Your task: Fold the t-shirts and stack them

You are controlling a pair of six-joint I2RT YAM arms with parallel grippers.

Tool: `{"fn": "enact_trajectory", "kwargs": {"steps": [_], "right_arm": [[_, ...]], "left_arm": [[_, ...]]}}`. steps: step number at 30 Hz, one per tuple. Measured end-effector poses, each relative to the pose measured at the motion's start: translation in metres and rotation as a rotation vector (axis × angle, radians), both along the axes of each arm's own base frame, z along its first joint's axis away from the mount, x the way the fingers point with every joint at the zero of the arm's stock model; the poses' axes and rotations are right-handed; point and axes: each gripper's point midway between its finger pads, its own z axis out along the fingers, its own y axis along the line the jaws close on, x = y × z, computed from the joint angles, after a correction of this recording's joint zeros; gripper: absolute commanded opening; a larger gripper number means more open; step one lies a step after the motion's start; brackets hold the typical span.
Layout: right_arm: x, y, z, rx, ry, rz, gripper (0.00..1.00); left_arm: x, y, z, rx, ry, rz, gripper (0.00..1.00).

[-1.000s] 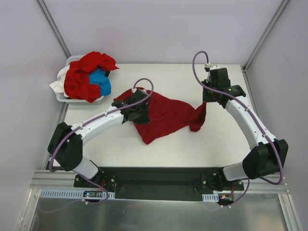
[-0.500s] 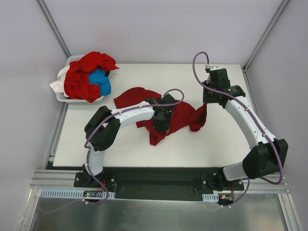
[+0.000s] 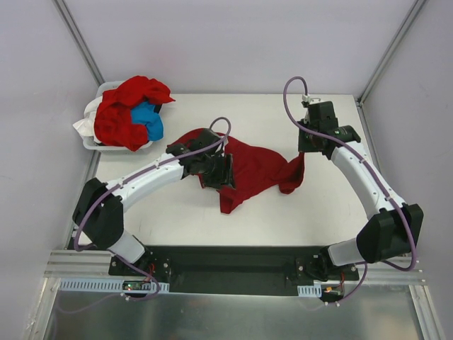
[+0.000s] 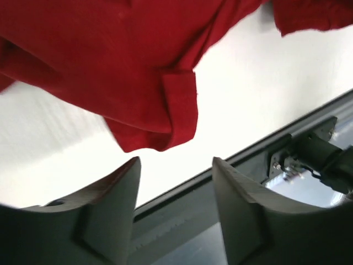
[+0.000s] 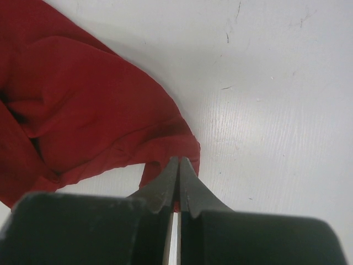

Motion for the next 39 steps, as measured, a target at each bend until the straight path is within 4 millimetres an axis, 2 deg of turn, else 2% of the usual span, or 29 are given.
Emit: {"fn": "enact_trajectory", "kwargs": {"steps": [5,11,17,18,20,22,25,27,30,33,34,36,38,39], "right_arm": [[0.000,0.000,-0.003,0.000,0.009,-0.003,0.01],[-0.001,0.000,-0.007,-0.005,0.024,-0.003,0.01],[-0.001,0.001,-0.014,-0.011,0.044,0.000,0.01],[-0.002,0.001,-0.014,-0.012,0.047,0.000,0.01],[-0.003,0.001,-0.015,-0.013,0.049,0.002,0.01],[-0.003,0.001,-0.015,-0.013,0.049,0.003,0.01],[-0.003,0.001,-0.015,-0.017,0.051,0.002,0.01],[-0.003,-0.001,-0.015,-0.023,0.050,-0.001,0.01],[-0.003,-0.003,-0.015,-0.034,0.050,-0.011,0.01],[-0.004,-0.005,-0.012,-0.042,0.051,-0.017,0.01],[-0.003,-0.005,-0.009,-0.042,0.048,-0.019,0.01],[-0.001,-0.006,-0.003,-0.042,0.035,-0.024,0.01],[0.002,-0.005,0.003,-0.039,0.019,-0.027,0.01],[0.003,-0.006,0.005,-0.039,0.014,-0.028,0.01]], "left_arm": [[-0.022,-0.003,-0.031,-0.021,0.124,-0.029,0.44],[-0.032,-0.008,-0.055,-0.048,0.188,-0.037,0.42],[-0.025,-0.024,-0.068,-0.069,0.171,-0.053,0.29],[-0.023,-0.027,-0.069,-0.070,0.170,-0.055,0.25],[-0.017,-0.033,-0.071,-0.073,0.166,-0.052,0.08],[-0.010,-0.039,-0.073,-0.078,0.160,-0.039,0.00],[-0.002,-0.035,-0.073,-0.060,0.118,-0.005,0.00],[0.003,-0.022,-0.060,-0.043,0.069,0.045,0.00],[0.016,0.015,-0.014,-0.045,-0.025,0.174,0.00],[0.035,0.080,0.057,-0.035,-0.212,0.396,0.00],[0.037,0.100,0.080,-0.021,-0.267,0.464,0.00],[0.034,0.128,0.118,0.011,-0.347,0.552,0.00],[0.029,0.143,0.136,0.059,-0.381,0.565,0.00],[0.027,0.146,0.137,0.086,-0.380,0.547,0.00]]}}
